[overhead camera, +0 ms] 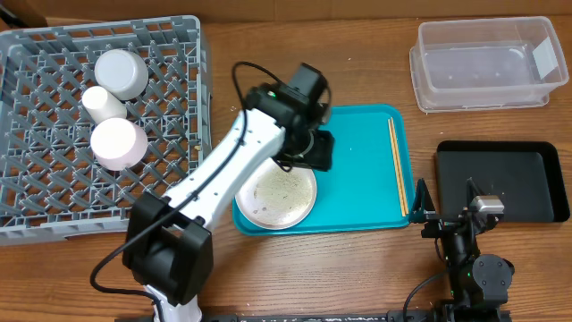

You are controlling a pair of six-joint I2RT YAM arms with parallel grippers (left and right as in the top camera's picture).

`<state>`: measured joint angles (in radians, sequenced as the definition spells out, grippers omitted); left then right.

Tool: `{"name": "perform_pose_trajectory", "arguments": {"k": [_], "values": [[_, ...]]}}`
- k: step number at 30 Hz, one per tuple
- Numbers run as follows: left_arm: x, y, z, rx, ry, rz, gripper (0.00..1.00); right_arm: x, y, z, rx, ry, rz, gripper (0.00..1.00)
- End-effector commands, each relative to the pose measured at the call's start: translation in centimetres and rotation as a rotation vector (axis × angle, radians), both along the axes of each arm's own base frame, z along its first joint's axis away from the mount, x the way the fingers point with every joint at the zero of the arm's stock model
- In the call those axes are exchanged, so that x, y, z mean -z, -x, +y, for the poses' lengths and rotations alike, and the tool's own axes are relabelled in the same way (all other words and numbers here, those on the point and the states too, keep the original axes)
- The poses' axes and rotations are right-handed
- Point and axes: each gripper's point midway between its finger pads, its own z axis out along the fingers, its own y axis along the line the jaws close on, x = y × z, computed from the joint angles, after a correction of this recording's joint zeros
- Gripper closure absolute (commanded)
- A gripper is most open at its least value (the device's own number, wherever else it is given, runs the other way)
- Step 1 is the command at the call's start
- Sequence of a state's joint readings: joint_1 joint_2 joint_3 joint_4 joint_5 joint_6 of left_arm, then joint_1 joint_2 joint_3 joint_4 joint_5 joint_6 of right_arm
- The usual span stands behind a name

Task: Sort waste into correct bins and load items into the dishwasher
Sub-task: 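Reach the left gripper to the wooden chopsticks at the tray's right edge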

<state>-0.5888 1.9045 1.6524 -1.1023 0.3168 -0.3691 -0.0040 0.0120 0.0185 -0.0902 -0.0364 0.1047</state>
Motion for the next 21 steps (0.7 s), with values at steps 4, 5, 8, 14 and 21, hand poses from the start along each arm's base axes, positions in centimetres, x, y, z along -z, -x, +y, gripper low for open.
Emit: {"name": "perform_pose_trajectory", "arguments": {"k": [4, 5, 8, 14, 21], "values": [[-0.1, 1.5, -2.6, -0.014, -0.031, -0.027, 0.44, 0.3, -0.1, -0.1, 0.006, -0.003, 0.002, 0.00], [-0.1, 1.8, -3.2, -0.004, -0.025, -0.032, 0.44, 0.3, -0.1, -0.1, 0.006, -0.003, 0.002, 0.00], [-0.7, 1.8, -6.2, 0.016, 0.038, -0.088, 0.45, 0.3, -0.1, -0.1, 0.006, -0.003, 0.002, 0.00], [-1.4, -1.6, -10.0, -0.186, 0.103, -0.251, 0.32, 0.3, -0.1, -0.1, 0.006, -0.003, 0.002, 0.00], [0.0, -5.6, -13.3, -0.250, 0.145, -0.437, 0.29, 0.3, -0.1, -0.1, 0.006, -0.003, 0.002, 0.00]]}}
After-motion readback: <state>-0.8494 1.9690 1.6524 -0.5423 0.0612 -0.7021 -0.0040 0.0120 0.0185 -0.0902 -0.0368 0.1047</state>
